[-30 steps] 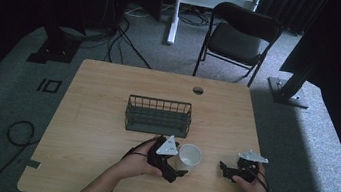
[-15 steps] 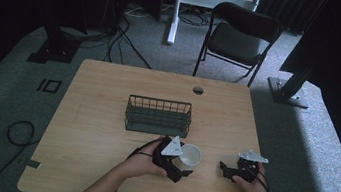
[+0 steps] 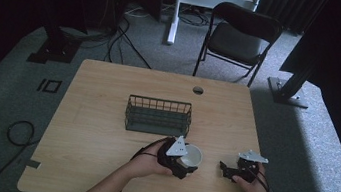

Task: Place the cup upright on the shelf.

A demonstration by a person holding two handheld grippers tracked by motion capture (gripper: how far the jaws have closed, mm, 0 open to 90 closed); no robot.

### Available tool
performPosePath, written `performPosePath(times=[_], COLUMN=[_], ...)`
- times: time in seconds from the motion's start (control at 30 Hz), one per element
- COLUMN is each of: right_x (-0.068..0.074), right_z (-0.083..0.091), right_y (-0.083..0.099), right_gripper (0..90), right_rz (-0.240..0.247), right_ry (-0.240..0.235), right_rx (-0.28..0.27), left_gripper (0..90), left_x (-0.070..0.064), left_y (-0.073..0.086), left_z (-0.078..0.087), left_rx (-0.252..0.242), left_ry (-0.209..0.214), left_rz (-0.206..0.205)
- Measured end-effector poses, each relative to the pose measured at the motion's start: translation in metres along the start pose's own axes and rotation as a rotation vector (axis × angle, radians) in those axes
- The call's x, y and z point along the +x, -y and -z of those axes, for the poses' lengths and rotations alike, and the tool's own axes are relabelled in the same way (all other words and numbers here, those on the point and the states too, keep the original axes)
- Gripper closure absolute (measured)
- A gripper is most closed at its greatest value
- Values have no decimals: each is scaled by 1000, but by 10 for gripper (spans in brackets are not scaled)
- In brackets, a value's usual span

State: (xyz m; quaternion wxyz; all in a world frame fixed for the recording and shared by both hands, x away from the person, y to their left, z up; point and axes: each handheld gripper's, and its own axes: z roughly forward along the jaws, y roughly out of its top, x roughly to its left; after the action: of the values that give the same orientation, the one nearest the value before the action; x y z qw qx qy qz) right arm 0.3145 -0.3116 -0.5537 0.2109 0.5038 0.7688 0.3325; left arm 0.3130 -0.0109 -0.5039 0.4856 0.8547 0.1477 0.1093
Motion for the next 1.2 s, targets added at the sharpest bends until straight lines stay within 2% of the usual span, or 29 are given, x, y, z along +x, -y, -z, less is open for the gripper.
performPosePath(times=[0.1,0.2,0.33,0.43,0.93,1.03,1.2], right_x=[0,0,0,0,0,0,0], right_z=[0,0,0,0,0,0,0], right_y=[0,0,0,0,0,0,0], right_gripper=[108,108,108,108,108,108,108], right_rz=[0,0,0,2,1,2,1], right_ry=[0,0,0,0,0,0,0], right_rx=[0,0,0,0,0,0,0], left_gripper=[200,202,202,202,202,202,203], left_x=[1,1,1,0,4,8,14], left_y=[0,-1,-4,-9,-30,-35,-45], left_z=[0,2,6,10,21,24,34], left_rx=[-3,7,14,-10,-30,-30,-61], left_ry=[8,-5,5,10,22,13,-7], left_rz=[20,1,-9,-7,15,17,29])
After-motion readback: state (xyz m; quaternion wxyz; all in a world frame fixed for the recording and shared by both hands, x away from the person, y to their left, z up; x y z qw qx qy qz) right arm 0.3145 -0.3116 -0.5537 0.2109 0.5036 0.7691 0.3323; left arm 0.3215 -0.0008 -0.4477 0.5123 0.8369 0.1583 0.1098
